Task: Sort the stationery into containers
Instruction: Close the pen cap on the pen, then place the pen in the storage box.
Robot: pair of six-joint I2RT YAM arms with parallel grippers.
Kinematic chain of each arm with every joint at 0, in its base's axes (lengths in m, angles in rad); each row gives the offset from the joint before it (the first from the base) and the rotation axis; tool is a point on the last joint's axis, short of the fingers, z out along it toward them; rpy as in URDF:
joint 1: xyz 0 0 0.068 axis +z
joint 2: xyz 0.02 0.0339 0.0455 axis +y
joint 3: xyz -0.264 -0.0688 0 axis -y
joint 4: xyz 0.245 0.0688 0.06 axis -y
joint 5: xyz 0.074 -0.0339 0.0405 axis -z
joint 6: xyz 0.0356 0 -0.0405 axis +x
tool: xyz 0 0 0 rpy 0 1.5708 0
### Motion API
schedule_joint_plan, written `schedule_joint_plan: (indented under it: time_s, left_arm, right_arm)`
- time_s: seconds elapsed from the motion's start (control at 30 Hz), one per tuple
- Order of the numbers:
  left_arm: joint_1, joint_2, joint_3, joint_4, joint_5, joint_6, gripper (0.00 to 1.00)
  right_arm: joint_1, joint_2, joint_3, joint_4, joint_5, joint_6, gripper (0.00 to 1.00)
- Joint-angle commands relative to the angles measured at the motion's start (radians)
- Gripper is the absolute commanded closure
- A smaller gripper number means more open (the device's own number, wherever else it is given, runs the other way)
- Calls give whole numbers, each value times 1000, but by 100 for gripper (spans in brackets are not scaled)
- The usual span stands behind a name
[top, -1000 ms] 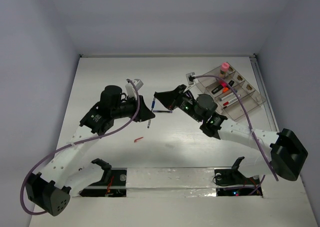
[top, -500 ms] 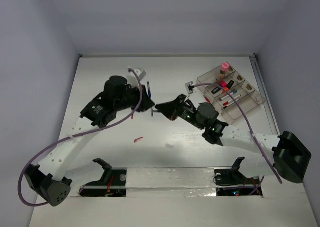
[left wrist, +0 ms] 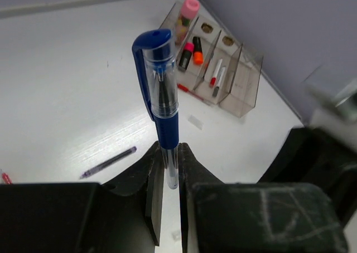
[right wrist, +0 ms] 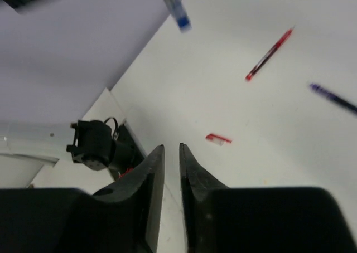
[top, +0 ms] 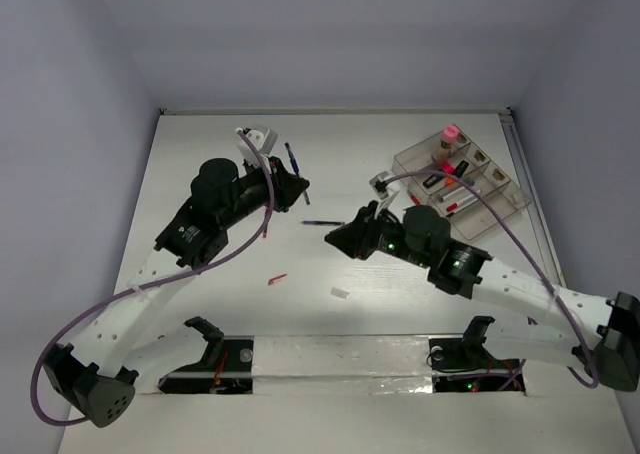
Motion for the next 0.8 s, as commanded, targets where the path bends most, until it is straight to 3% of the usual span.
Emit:
schedule_joint_plan:
  time_s: [0.0,0.03,0.07,0.17,0.2,0.4,0.63,0.77]
  left_arm:
    - [-3,-49,-22,-4,77,49,100]
    - [-3,-52,-45,-1,148,58,100]
    - [-3,-53,-56,2,148,58,100]
    - [-3,-43,-86,25,306,75,100]
    - [-3,-41,-96,38,385,78,100]
    - [-3,-40,-119,72,547,89,100]
    - [-3,-32,-123,95,564,81,100]
    - [-3,-23,-126,100,564,80,100]
  right_arm:
    - [-83,-87,108,-159,24,-149,69]
    - [-141,-115,135,-202,-37,-185,60]
    - [-142,-124,147,-204,-82,-199,60]
    - [-222,-115,212,-198,-248,-239,39]
    - [-231,-100,232,-195,-278,-250,38]
    - [-251,29,359,-135,-374,-259,35]
    - [-251,136,388,-35,-528,-184,36]
    - [-251,160,382,24,-556,-141,43]
